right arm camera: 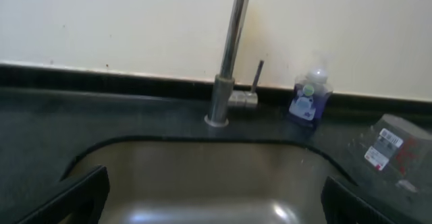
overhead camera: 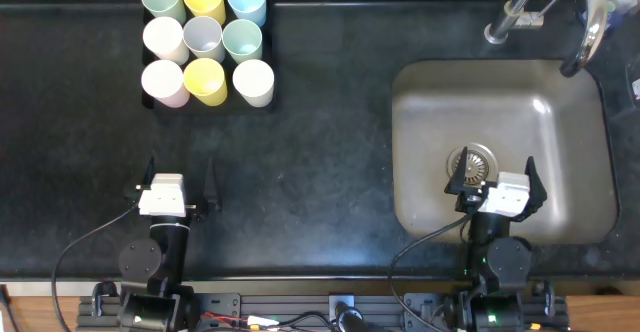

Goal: Store Cups

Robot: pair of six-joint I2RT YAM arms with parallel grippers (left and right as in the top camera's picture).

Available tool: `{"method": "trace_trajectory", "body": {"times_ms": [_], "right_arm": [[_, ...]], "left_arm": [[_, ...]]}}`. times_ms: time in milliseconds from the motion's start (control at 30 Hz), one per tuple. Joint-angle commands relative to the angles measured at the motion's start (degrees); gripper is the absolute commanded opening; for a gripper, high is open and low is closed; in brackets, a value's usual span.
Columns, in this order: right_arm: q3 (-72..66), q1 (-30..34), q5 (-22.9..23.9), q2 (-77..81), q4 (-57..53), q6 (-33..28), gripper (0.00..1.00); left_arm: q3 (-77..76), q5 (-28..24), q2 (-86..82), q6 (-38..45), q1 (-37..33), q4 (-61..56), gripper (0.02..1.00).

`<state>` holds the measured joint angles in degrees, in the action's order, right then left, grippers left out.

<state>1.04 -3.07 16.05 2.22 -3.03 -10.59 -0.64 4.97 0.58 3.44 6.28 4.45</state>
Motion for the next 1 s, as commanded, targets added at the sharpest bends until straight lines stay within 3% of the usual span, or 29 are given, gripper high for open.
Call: {"method": "trace_trajectory", "body": {"times_ms": [33,367,1000], "right_arm": [[-0.76,0.33,0.48,-2.05,0.11,-0.15,0.996],[-0.76,4.96,0.48,-2.05,0.09,-0.15,0.998],[-0.76,4.98,0.48,-2.05,0.09,-0.15,0.998]], "left_arm": [[0.20,0.46,-0.46,1.07,-0.20,-0.07,0.998],[0.20,0.46,-0.46,1.07,-0.20,-0.07,0.998],[0.20,0.46,-0.46,1.07,-0.20,-0.07,0.996]]}}
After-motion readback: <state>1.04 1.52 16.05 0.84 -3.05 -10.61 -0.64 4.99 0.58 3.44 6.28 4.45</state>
